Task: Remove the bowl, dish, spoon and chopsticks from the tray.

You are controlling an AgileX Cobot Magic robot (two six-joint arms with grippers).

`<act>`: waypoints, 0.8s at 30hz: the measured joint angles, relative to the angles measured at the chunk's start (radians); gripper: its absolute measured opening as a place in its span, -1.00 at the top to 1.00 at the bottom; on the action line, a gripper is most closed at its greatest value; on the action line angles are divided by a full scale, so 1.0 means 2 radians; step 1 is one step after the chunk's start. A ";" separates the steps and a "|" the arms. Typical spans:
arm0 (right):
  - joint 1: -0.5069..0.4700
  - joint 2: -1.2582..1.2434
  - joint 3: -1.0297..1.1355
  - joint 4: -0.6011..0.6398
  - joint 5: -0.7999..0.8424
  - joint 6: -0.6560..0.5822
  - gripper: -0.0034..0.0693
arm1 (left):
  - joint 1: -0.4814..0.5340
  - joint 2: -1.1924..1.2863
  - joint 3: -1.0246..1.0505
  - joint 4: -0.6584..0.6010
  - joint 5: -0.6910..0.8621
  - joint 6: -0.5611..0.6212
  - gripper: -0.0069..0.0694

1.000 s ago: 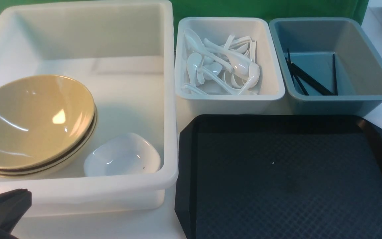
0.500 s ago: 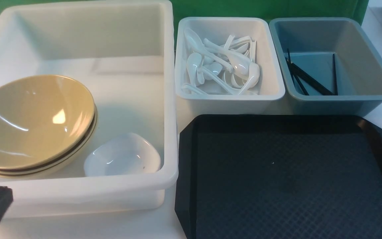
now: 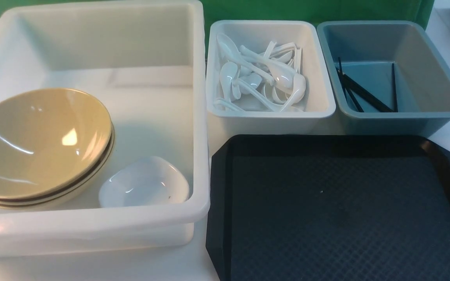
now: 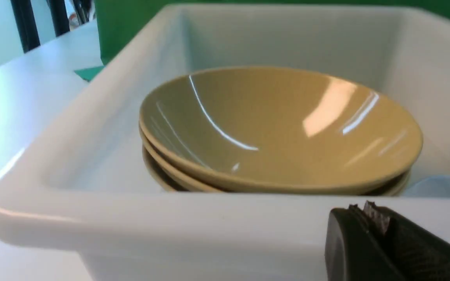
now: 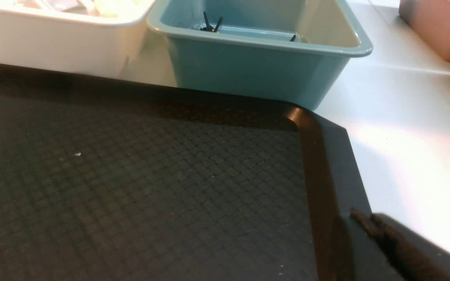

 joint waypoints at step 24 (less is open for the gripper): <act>0.000 0.000 0.000 0.000 0.000 0.000 0.64 | -0.053 0.000 0.000 -0.009 0.056 0.021 0.85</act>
